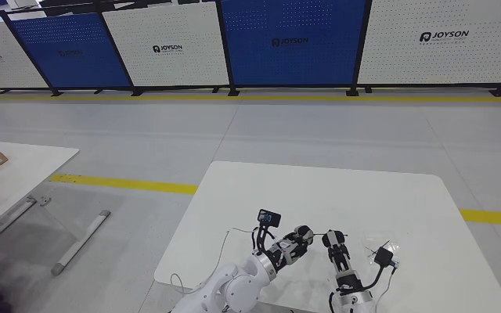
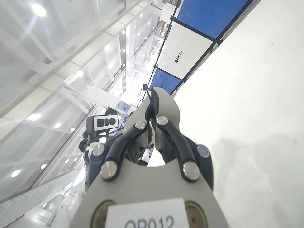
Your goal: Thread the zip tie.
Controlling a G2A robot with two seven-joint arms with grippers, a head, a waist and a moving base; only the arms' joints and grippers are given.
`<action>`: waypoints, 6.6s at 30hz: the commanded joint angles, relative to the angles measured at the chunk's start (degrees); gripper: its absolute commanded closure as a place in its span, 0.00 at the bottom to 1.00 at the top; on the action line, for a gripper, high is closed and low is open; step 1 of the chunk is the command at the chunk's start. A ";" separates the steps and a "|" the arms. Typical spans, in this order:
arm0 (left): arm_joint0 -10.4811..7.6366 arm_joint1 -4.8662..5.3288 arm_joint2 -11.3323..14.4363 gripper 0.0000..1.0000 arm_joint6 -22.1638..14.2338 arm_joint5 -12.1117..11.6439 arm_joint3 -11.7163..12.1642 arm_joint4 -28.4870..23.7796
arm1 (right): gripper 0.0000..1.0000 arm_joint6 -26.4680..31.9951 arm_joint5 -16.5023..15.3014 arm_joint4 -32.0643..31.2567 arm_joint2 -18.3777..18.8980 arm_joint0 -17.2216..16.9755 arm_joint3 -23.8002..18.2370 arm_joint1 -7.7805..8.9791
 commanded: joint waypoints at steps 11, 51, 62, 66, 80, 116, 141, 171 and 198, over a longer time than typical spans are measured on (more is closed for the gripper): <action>0.32 0.08 -0.44 1.00 0.23 0.02 -0.11 -0.28 | 1.00 -0.47 0.00 0.21 0.10 -0.04 0.16 -0.05; 0.75 0.17 0.19 1.00 1.41 0.17 -1.44 2.57 | 1.00 -1.28 1.26 -1.84 -0.24 0.05 0.29 -0.59; 0.52 0.12 0.36 1.00 1.03 -0.32 -1.10 2.30 | 1.00 -1.22 1.01 -1.68 0.07 -0.12 0.34 -0.66; 0.60 0.20 0.33 1.00 0.56 -0.83 -1.21 2.37 | 1.00 -1.16 0.85 -1.72 0.10 -0.06 0.41 -0.69; 0.78 0.30 0.08 1.00 0.46 -1.44 -0.87 2.00 | 1.00 -0.39 0.82 -2.18 -0.22 0.32 0.80 -0.84; 0.85 0.29 0.11 1.00 0.41 -2.06 -1.67 1.26 | 1.00 -0.97 0.75 -3.56 -0.10 -0.12 0.41 -1.07; 2.01 0.58 -1.81 0.80 2.46 -1.24 -2.66 1.18 | 1.00 -0.90 0.84 -3.76 0.26 -0.14 0.74 -1.16; 2.00 0.41 -1.89 1.00 2.73 0.24 -2.44 -0.94 | 0.00 0.00 0.00 -2.97 0.32 -0.12 0.84 -1.27; 2.85 -0.70 -4.68 1.00 9.72 3.75 -4.55 -14.59 | 0.00 0.75 3.31 -15.17 0.38 0.61 0.57 -0.68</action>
